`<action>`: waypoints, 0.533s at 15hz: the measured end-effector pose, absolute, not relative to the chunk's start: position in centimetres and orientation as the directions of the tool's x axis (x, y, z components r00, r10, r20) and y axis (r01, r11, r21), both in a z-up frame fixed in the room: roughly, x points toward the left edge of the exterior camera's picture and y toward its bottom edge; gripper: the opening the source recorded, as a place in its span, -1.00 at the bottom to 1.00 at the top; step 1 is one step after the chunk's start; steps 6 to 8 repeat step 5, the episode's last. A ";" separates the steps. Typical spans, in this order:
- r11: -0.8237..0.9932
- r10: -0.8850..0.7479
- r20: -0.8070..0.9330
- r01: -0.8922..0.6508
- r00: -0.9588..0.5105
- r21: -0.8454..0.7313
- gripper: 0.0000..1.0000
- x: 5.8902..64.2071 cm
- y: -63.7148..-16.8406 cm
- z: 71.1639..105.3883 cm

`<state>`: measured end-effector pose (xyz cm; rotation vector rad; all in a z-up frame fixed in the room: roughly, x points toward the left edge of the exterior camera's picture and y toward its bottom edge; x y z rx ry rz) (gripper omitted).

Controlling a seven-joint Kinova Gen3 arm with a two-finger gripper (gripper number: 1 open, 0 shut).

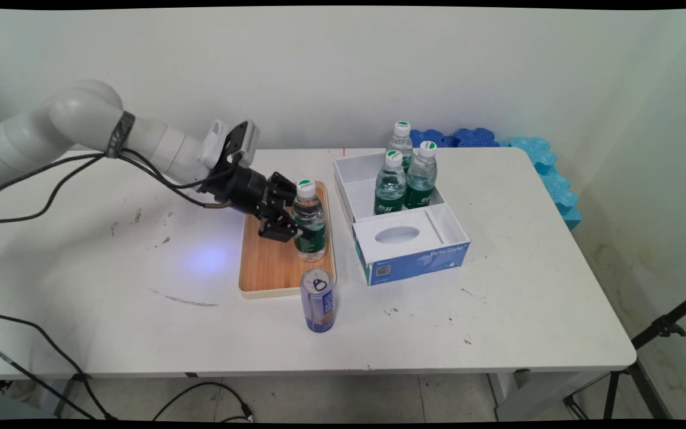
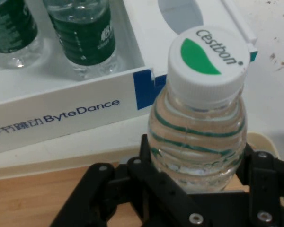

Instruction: Place the picked object on the tray

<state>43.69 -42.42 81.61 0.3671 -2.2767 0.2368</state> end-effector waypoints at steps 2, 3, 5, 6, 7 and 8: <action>0.941 -0.184 0.748 -0.334 -0.638 -0.053 -1.00 43.5 -42.3 81.3; 0.941 -0.183 0.748 -0.333 -0.638 -0.054 1.00 43.3 -42.3 81.2; 0.940 -0.183 0.749 -0.337 -0.636 -0.056 1.00 43.2 -42.3 81.0; 0.940 -0.183 0.749 -0.337 -0.636 -0.056 1.00 43.2 -42.3 81.0; 0.940 -0.183 0.749 -0.337 -0.636 -0.056 1.00 43.2 -42.3 81.0; 0.940 -0.183 0.749 -0.337 -0.636 -0.056 1.00 43.2 -42.3 81.0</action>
